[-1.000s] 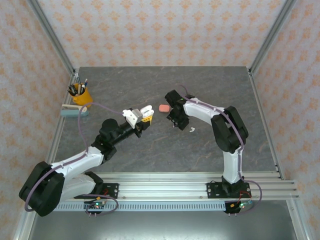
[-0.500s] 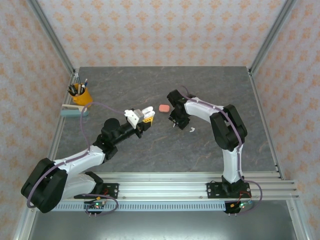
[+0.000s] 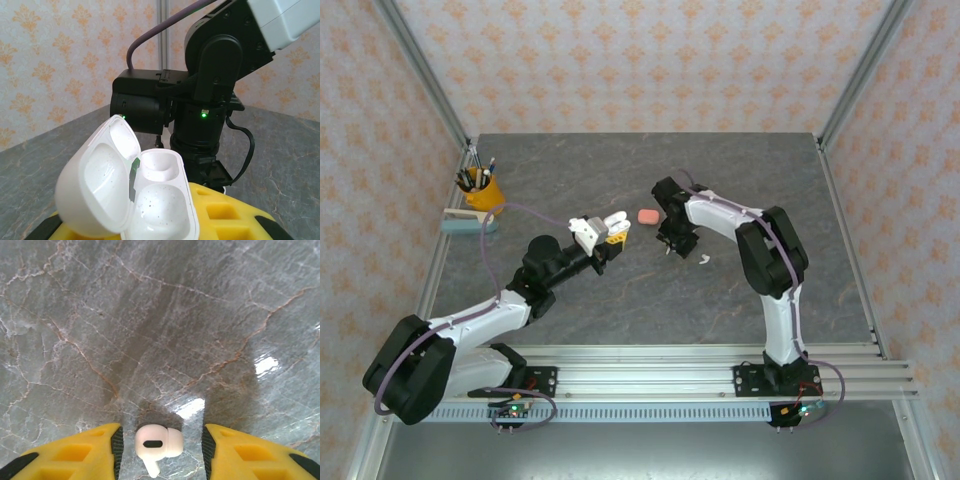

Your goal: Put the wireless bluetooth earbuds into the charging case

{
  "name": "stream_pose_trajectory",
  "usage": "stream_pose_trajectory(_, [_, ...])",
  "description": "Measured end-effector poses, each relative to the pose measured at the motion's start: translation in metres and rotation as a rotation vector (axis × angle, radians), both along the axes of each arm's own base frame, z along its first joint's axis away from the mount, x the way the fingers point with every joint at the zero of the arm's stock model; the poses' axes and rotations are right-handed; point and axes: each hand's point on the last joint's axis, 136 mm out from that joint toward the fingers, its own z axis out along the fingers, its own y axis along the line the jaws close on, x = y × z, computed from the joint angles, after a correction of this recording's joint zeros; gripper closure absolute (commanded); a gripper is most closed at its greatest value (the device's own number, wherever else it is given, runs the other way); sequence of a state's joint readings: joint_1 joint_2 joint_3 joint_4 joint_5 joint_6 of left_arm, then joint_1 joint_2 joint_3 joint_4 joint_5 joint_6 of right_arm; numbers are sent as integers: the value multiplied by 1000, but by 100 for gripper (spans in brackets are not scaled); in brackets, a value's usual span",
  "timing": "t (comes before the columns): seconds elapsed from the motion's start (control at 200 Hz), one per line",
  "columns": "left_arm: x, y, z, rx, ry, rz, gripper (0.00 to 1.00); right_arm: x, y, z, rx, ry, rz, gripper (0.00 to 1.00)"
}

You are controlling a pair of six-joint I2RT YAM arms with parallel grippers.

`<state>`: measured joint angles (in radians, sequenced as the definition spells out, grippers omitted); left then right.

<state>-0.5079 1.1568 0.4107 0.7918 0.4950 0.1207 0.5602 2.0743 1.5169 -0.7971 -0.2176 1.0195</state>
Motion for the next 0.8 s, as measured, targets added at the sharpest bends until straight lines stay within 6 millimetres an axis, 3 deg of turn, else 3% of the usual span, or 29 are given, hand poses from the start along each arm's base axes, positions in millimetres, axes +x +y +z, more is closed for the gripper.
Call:
stream_pose_trajectory(0.661, [0,-1,1,-8,3,-4,100,3,2,-1,-59,49,8,57])
stream_pose_trajectory(0.801, [0,-1,1,-10,5,-4,100,4,3,-2,-70,49,14,62])
